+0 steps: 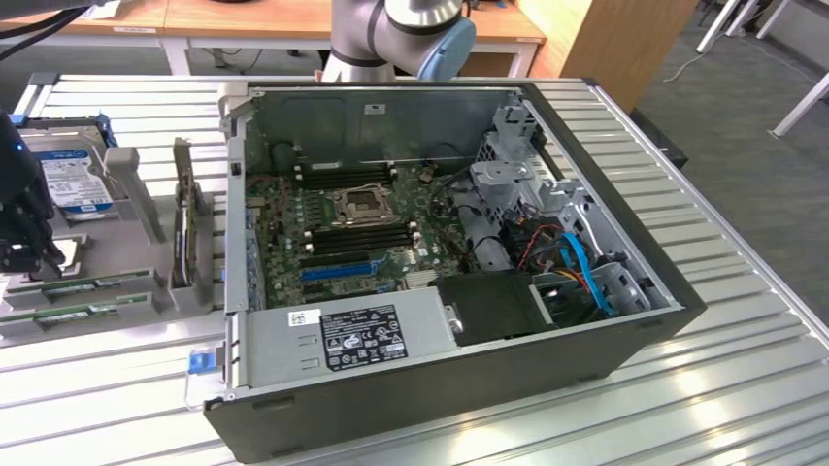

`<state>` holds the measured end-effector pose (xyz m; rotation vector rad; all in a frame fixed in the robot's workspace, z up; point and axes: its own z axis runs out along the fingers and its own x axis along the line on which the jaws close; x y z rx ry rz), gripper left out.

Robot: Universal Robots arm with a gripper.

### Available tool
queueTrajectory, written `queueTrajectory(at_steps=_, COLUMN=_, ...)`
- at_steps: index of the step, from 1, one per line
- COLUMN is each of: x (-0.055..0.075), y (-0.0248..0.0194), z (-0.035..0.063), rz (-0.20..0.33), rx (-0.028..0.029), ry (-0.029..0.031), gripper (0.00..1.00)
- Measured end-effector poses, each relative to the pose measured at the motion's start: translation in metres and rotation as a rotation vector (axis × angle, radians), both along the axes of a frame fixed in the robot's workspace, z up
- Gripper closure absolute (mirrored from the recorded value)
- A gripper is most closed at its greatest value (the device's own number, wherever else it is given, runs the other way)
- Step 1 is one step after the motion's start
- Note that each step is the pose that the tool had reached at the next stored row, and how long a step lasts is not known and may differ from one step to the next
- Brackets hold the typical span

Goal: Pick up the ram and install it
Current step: 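Pick up the ram and move it above insertion slot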

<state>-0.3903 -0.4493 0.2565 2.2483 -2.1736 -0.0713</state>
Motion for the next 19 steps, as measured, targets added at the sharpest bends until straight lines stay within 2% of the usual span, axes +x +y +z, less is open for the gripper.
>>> queueTrajectory(at_steps=19, x=0.000, y=0.0000, z=-0.0171, rz=0.000, rx=-0.0001, ry=0.0002, gripper=0.76)
